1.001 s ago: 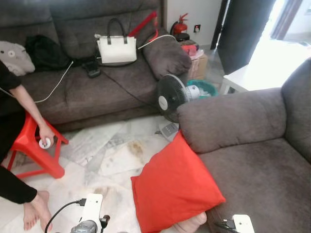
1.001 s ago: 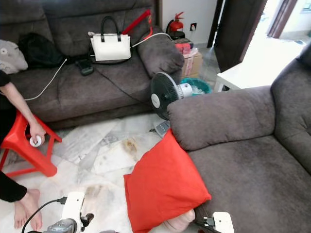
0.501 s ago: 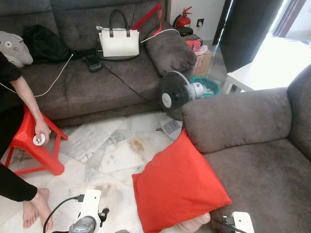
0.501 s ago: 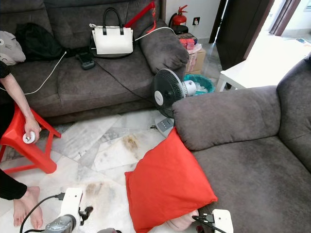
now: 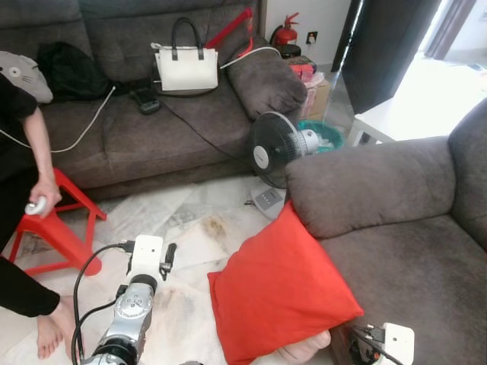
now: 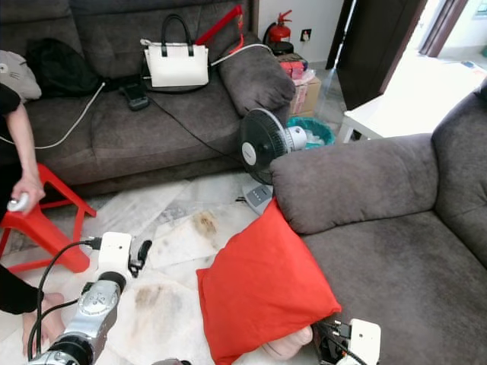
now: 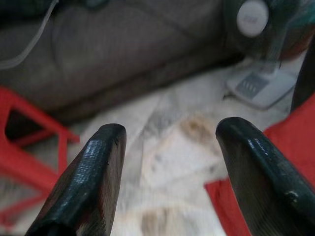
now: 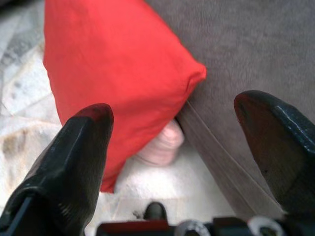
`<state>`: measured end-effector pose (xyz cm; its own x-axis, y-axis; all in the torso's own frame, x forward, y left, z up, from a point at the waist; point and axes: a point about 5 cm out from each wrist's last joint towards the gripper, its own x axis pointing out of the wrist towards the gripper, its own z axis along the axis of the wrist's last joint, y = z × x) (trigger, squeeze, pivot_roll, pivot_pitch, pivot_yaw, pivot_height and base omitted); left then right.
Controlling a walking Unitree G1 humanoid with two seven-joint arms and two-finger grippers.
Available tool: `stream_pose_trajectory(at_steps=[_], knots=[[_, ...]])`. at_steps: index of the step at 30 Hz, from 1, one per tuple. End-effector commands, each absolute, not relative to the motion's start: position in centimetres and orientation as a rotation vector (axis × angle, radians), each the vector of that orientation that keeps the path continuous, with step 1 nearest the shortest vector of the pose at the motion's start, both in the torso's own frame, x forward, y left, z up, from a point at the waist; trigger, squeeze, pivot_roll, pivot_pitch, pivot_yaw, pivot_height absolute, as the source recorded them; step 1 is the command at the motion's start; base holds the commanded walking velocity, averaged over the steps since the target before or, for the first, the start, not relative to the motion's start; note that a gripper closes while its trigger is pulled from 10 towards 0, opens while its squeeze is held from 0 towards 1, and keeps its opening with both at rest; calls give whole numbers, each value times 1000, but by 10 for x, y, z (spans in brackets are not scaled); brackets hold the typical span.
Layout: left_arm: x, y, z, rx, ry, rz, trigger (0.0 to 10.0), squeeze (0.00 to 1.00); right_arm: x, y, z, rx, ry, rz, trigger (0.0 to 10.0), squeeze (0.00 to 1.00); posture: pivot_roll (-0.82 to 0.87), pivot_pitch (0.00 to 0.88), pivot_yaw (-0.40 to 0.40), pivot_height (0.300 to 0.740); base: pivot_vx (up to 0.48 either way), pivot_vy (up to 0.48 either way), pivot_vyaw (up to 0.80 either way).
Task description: Move the pillow to the sofa from floor
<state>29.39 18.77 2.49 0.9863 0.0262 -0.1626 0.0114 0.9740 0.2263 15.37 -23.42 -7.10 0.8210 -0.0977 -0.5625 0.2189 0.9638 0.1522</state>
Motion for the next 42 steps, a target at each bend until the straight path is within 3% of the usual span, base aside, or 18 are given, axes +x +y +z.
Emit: stream_pose_trajectory(at_steps=[1,6,12,13,15,16,18,27,34,42], knots=[[295,185,34,250,96,-8,10000,0,152,-233,-70,239,554,-180,10000,0,159,64,-22,740,0,0,0],[294,182,63,254,-80,-2,10000,0,153,-234,-67,262,496,-204,10000,0,159,53,-11,740,0,0,0],[291,182,70,258,-119,6,10000,0,153,-234,-67,270,484,-208,10000,0,159,51,-7,740,0,0,0],[292,182,79,267,-152,1,10000,0,194,-223,-43,224,324,-163,10000,0,163,37,9,740,0,0,0],[292,182,79,267,-152,1,10000,0,194,-223,-43,224,324,-163,10000,0,163,37,9,740,0,0,0],[293,181,82,273,-163,-6,10000,0,221,-214,-22,195,202,-135,10000,0,163,37,9,740,0,0,0],[296,180,92,282,-195,-17,10000,0,249,-200,6,186,51,-114,10000,0,158,20,25,740,0,0,0],[303,170,125,308,-293,-45,10000,0,257,-196,21,198,-30,-104,10000,0,159,0,29,740,0,0,0],[287,169,117,292,-253,-37,10000,0,252,-196,35,164,-80,-93,10000,0,162,6,13,740,0,0,0],[293,168,114,283,-217,-48,10000,0,252,-196,35,159,-64,-72,10000,0,167,22,-4,740,0,0,0]])
